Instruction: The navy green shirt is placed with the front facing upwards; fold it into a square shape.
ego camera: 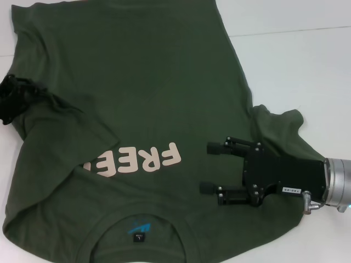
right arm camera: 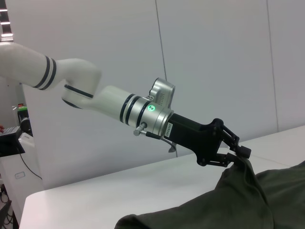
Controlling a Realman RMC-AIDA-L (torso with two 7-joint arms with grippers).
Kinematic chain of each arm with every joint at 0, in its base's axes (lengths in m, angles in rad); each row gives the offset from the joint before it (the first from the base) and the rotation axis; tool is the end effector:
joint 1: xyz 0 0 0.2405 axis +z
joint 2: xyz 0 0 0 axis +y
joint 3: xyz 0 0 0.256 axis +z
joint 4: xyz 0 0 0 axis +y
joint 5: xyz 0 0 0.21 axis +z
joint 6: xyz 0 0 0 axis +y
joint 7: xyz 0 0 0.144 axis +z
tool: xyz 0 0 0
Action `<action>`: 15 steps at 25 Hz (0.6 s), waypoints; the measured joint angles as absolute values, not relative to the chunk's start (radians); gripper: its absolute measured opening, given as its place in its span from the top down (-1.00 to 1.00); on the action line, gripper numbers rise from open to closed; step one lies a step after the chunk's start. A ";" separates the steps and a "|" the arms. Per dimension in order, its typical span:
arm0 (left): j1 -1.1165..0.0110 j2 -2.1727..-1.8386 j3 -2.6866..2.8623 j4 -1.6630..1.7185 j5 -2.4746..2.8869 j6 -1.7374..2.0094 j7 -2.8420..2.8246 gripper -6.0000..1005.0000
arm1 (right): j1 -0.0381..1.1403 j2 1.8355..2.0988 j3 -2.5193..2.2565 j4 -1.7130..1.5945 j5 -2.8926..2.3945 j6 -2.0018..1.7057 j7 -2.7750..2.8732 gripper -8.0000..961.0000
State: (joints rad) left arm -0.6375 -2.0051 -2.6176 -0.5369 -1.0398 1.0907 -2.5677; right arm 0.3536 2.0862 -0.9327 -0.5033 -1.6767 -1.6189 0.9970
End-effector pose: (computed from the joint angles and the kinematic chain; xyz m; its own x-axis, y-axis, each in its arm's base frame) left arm -0.3081 0.4003 0.0363 -0.2548 0.7173 0.6485 0.9647 0.1428 0.2211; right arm 0.2773 0.2656 -0.0331 0.7551 -0.1657 -0.6343 -0.3303 -0.9319 -0.1498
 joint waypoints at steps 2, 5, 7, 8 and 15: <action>-0.632 -2.001 -2.615 -0.534 -1.037 1.096 -2.573 0.76 | 0.354 2.086 -0.933 -0.503 -1.677 -1.619 0.997 -0.84; -0.622 -1.999 -2.614 -0.534 -1.034 1.100 -2.579 0.63 | 0.357 2.086 -0.933 -0.503 -1.677 -1.618 0.997 -0.84; -0.616 -1.998 -2.615 -0.537 -1.036 1.112 -2.579 0.49 | 0.358 2.086 -0.933 -0.503 -1.677 -1.617 0.997 -0.84; -0.613 -1.998 -2.617 -0.541 -1.038 1.119 -2.578 0.42 | 0.359 2.086 -0.933 -0.503 -1.677 -1.617 0.997 -0.84; -0.515 -1.984 -2.625 -0.725 -1.056 1.407 -2.480 -0.21 | 0.356 2.086 -0.930 -0.503 -1.670 -1.616 1.000 -0.84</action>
State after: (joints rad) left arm -0.5153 -1.9841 -2.6249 -0.7247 -1.0558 1.4075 -2.4796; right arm 0.3560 2.0856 -0.9302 -0.5031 -1.6703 -1.6165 1.0000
